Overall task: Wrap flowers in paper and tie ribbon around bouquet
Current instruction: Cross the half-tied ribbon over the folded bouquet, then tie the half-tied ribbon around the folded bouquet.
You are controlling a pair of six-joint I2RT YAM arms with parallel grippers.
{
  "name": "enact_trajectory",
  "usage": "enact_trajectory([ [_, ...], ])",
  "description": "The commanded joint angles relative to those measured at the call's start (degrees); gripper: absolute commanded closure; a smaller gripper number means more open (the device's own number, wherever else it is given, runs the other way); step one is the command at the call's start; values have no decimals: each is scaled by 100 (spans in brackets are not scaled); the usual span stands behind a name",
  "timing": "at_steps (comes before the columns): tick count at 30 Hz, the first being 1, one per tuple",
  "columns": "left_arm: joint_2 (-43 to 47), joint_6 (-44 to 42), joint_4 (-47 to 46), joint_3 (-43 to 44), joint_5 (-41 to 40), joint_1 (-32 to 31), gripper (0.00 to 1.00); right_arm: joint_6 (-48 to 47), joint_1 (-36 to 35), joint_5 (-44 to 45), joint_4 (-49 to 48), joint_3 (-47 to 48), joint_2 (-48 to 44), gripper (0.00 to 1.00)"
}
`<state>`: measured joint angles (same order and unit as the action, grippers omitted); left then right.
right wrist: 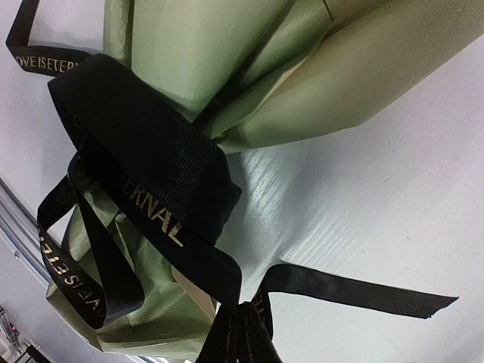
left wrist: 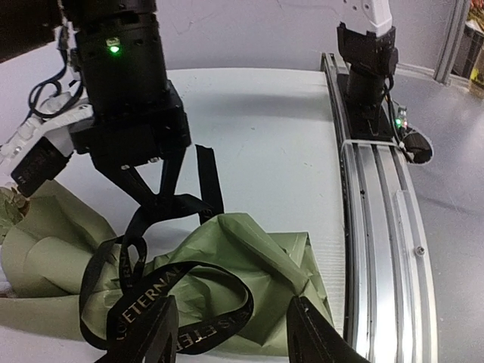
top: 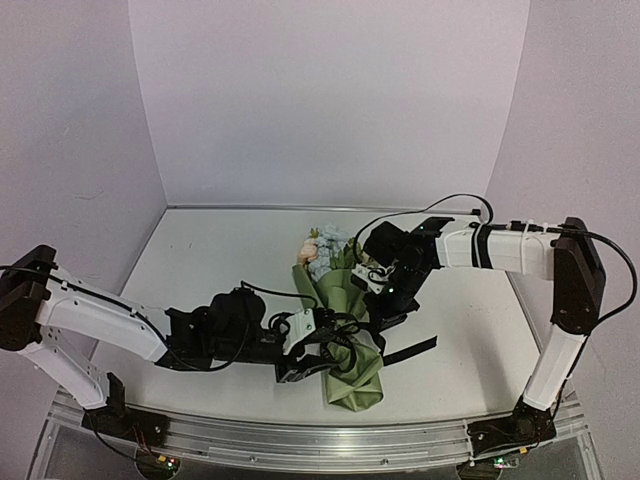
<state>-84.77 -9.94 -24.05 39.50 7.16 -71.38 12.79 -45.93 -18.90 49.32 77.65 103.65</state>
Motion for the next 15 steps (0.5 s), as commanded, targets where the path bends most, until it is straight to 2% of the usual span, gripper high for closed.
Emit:
enact_trajectory([
  [1, 293, 556, -282, -24, -370, 460, 49, 73, -11, -47, -57, -11, -282, 100],
  [6, -227, 841, 279, 540, -361, 1138, 60, 166, -21, -97, -131, -46, -314, 100],
  [15, -964, 593, 735, 988, -231, 1258, 61, 275, -22, -142, -207, -74, -409, 100],
])
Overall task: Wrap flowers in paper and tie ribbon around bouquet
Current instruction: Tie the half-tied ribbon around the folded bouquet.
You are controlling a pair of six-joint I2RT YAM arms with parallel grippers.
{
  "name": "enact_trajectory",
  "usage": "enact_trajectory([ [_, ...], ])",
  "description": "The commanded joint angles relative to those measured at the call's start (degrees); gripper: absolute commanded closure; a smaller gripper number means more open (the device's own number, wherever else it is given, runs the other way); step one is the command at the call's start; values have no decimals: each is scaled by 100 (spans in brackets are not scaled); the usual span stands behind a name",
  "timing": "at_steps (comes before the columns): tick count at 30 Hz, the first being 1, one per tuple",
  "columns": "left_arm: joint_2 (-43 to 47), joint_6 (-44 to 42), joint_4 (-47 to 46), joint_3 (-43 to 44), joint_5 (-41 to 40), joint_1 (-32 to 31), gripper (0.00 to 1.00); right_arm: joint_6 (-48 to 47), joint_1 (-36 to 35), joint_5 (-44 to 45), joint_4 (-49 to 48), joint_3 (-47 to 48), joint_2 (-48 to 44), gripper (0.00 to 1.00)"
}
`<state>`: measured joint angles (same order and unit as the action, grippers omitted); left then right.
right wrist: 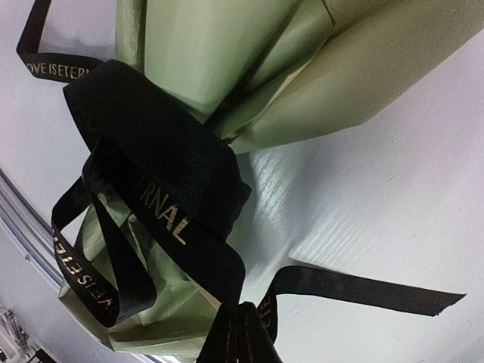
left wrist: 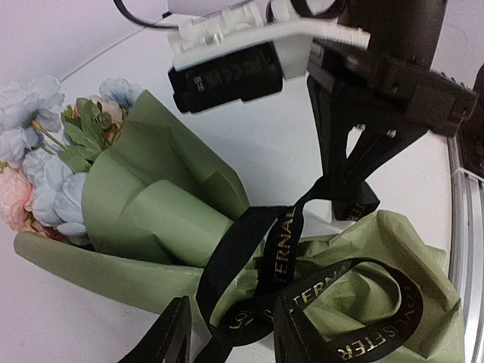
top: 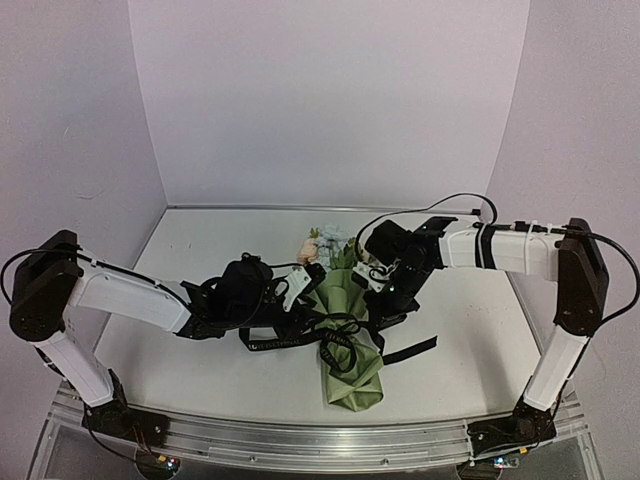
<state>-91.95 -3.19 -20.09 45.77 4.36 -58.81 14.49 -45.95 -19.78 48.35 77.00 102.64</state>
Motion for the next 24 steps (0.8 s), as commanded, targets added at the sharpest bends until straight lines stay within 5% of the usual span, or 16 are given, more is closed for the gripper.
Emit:
enact_trajectory([
  [1, -307, -105, 401, 407, 20, 5, 61, 118, -19, -67, -116, -10, -316, 100],
  [16, -972, -249, 512, 849, -384, 114, 64, 260, -27, -209, -238, -72, -394, 100],
  [24, -1084, -293, 506, 928, -342, 141, 79, 331, -24, -341, -248, -63, -404, 100],
])
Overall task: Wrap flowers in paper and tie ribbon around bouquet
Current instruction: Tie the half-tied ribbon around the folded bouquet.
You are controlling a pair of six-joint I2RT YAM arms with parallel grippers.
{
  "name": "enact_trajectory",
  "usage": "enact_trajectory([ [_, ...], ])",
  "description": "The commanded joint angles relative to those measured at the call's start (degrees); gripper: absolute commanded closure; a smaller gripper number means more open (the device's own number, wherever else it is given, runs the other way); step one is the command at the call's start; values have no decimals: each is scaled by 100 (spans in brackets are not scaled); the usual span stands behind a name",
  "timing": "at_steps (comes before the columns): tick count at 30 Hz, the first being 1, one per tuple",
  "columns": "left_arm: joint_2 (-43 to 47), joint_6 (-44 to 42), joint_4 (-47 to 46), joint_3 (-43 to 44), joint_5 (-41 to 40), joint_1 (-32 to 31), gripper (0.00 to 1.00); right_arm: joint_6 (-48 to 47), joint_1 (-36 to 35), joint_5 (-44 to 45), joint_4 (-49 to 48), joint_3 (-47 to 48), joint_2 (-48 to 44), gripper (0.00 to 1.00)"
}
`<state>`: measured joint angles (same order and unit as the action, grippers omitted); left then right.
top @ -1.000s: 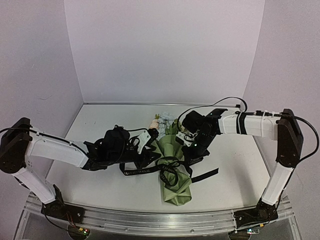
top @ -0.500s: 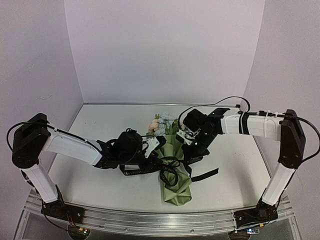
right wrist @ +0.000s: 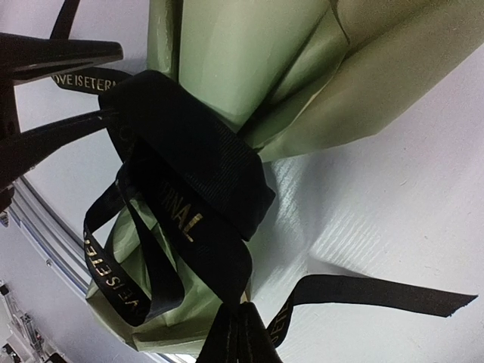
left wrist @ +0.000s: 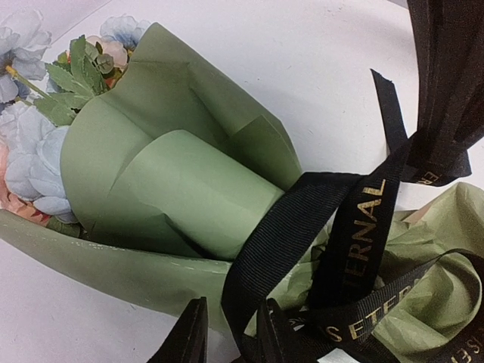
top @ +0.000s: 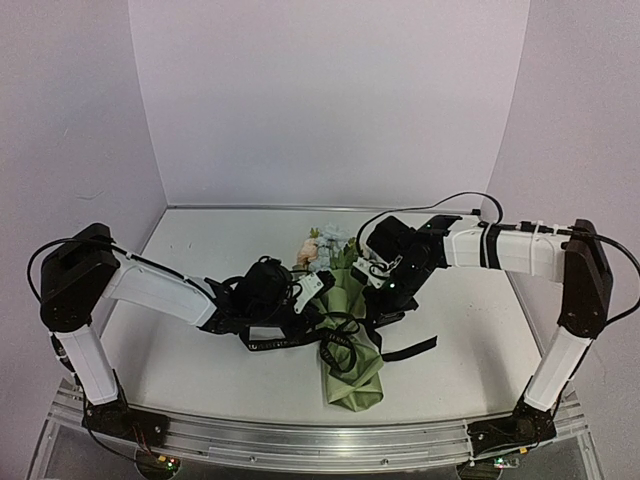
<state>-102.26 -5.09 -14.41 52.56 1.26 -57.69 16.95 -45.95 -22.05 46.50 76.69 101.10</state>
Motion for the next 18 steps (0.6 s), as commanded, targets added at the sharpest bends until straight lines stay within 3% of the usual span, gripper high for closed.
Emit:
enact_trajectory([
  [1, -49, -118, -67, 257, 30, 30, 82, 97, -21, -156, -71, -19, -249, 100],
  [7, 32, -203, -131, 263, 378, 30, 94, 231, -19, -286, -157, 59, -180, 100],
  [18, 279, -315, -408, 169, 927, 30, 96, 488, -23, -634, -350, 295, 205, 100],
])
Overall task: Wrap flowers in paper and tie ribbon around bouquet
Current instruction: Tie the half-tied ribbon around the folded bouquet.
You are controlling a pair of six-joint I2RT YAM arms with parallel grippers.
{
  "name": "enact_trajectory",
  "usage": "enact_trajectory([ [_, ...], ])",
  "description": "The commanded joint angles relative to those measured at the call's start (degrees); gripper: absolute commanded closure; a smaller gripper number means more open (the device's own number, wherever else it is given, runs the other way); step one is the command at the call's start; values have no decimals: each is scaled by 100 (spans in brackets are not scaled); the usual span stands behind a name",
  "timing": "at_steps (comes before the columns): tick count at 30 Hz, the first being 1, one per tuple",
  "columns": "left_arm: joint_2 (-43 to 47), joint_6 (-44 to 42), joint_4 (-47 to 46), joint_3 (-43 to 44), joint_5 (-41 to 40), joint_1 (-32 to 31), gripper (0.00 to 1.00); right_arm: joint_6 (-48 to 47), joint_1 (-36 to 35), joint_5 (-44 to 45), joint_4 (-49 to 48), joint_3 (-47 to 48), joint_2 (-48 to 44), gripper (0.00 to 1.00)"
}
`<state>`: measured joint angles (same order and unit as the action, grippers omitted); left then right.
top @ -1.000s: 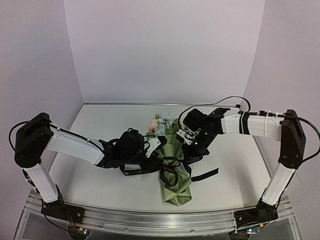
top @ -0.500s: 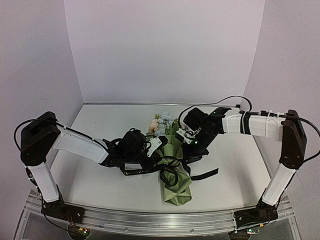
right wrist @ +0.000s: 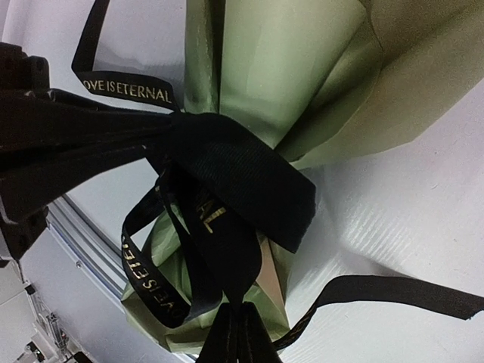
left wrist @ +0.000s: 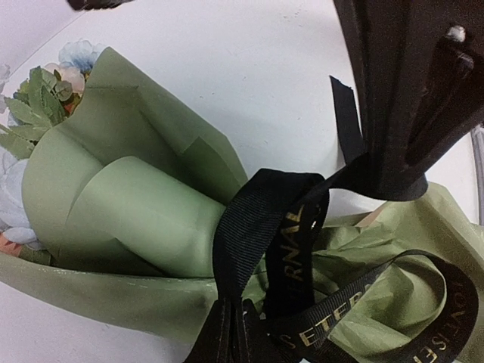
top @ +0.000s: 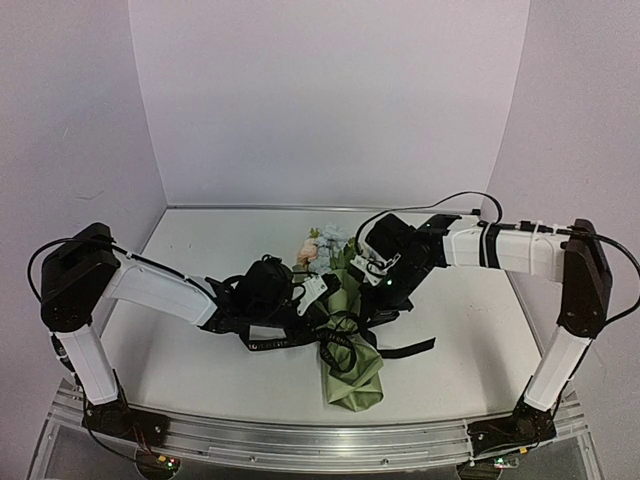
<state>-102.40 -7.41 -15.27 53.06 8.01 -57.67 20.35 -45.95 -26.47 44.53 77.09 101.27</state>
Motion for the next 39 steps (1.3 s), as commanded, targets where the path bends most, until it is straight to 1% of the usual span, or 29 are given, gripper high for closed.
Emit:
enact_trajectory([
  [1, 307, -83, -338, 121, 263, 28, 96, 172, -24, -210, -170, 282, 232, 100],
  [7, 388, -103, -417, 102, 366, 28, 96, 357, -24, -232, -324, 394, 493, 100],
  [14, 525, -153, -434, 58, 563, 19, 95, 452, -21, -27, -475, 432, 631, 100],
  [24, 306, -185, 1, 252, 1206, 19, 95, 584, -21, 147, -790, 348, 663, 100],
  [31, 77, -174, 215, 445, 1324, 14, 95, 608, -23, 116, -883, 265, 593, 98],
  [36, -67, -147, 245, 527, 1242, 19, 95, 573, -23, 87, -911, 165, 493, 96],
  [39, -128, -124, 256, 575, 1143, 18, 95, 545, -25, 80, -911, 92, 419, 93],
])
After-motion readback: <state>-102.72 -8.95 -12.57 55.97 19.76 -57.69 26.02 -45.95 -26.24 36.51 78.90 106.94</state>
